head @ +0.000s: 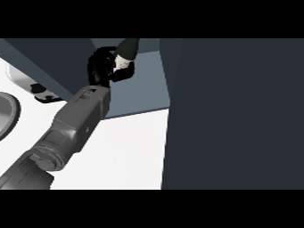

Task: Pick up the wine, place it into the cabinet and close the cabinet

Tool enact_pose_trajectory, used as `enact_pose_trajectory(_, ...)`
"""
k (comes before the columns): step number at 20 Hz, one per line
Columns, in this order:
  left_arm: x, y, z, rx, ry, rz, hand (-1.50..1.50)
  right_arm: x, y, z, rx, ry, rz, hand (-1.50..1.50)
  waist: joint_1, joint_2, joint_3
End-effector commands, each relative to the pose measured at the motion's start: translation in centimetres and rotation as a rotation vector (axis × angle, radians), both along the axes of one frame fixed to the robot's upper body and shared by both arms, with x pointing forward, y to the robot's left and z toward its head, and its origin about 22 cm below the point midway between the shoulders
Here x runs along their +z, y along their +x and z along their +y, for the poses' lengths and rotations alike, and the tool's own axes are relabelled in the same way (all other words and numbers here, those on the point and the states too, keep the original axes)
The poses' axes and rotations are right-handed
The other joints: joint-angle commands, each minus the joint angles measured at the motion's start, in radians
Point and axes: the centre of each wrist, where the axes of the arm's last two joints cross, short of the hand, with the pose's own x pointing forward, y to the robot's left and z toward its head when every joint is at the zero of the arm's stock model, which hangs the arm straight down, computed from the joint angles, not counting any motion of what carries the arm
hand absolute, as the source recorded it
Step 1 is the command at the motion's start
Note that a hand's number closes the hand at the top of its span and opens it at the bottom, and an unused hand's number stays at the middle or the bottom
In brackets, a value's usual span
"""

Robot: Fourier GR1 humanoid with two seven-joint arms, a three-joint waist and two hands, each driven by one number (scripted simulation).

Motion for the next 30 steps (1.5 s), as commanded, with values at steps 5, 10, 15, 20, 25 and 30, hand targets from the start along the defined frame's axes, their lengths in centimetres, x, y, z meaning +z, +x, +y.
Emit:
enact_pose_trajectory(5,-1.2,-0.5,3.3,0.017,0.019,0.063,-1.50,0.0,-0.8,0.0,0.024,0.015,-0.021,-1.50,0.000,0.004,-0.003)
enact_pose_trajectory(10,-0.7,-0.2,4.7,0.028,-0.006,0.078,-1.50,-0.1,-0.5,-0.1,0.019,0.006,-0.017,-1.50,0.003,0.009,-0.002)
enact_pose_trajectory(15,0.1,0.2,4.0,0.000,-0.030,0.056,-1.50,0.3,-0.5,0.2,0.022,-0.006,-0.018,-1.50,0.015,-0.001,-0.004)
enact_pose_trajectory(20,0.5,0.4,3.2,-0.066,0.032,0.027,-1.50,0.3,-0.4,0.5,0.037,0.003,-0.012,-1.50,0.023,-0.007,-0.003)
enact_pose_trajectory(25,1.2,0.7,2.4,-0.287,0.001,0.023,-1.50,0.5,-0.7,0.2,0.032,-0.006,-0.017,-1.50,0.047,-0.024,-0.002)
enact_pose_trajectory(30,3.4,1.5,1.0,-0.489,-0.267,-0.154,-1.50,0.6,-0.7,-0.3,-0.017,0.017,0.002,-1.50,0.081,-0.037,-0.003)
